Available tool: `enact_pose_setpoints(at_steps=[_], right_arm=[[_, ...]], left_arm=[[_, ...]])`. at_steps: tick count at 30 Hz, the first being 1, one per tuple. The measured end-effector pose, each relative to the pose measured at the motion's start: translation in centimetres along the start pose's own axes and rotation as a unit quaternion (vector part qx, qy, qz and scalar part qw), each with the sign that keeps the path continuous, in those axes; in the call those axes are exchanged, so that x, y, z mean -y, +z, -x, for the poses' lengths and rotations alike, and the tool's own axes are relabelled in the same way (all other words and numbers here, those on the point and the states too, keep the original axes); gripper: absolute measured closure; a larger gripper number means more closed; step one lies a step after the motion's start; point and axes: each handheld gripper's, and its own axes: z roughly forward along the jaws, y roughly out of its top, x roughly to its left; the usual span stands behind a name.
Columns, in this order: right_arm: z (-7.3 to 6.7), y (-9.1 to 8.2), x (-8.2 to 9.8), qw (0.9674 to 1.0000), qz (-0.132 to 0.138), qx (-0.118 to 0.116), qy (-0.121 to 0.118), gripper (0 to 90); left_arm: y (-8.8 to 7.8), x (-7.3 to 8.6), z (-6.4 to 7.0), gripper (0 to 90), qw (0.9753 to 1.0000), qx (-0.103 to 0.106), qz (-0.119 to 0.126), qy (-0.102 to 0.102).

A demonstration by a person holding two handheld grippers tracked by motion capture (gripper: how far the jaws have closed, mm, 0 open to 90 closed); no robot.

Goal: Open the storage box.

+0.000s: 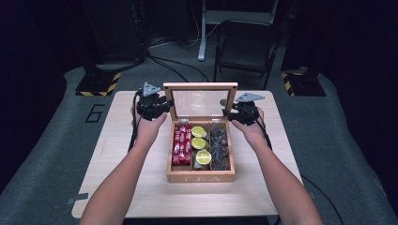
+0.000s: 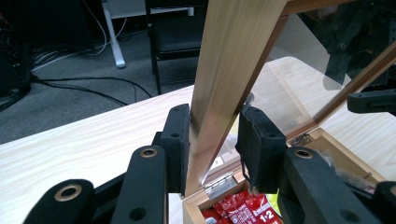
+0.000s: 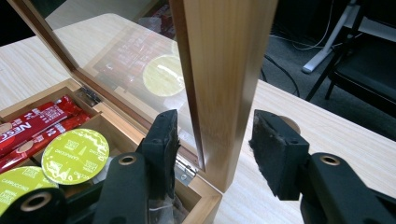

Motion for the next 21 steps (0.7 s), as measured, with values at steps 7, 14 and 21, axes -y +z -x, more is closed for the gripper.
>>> enact_pose_setpoints(at_steps=[7, 14, 21], right_arm=[[0.1, 0.8, 0.0, 0.9999, 0.0, -0.012, -0.001, 55.3], [0.5, 0.9, -0.1, 0.9997, -0.002, -0.024, 0.001, 57.4], [1.0, 1.1, -0.2, 0.9996, 0.003, -0.03, -0.003, 59.3]], left_arm=[[0.2, 0.0, 0.0, 64.7, 1.0, -0.003, 0.004, -0.004], [0.4, -0.1, -0.1, 62.4, 0.9999, -0.002, 0.008, -0.005], [0.0, 0.2, -0.1, 53.0, 1.0, -0.003, 0.003, -0.002]])
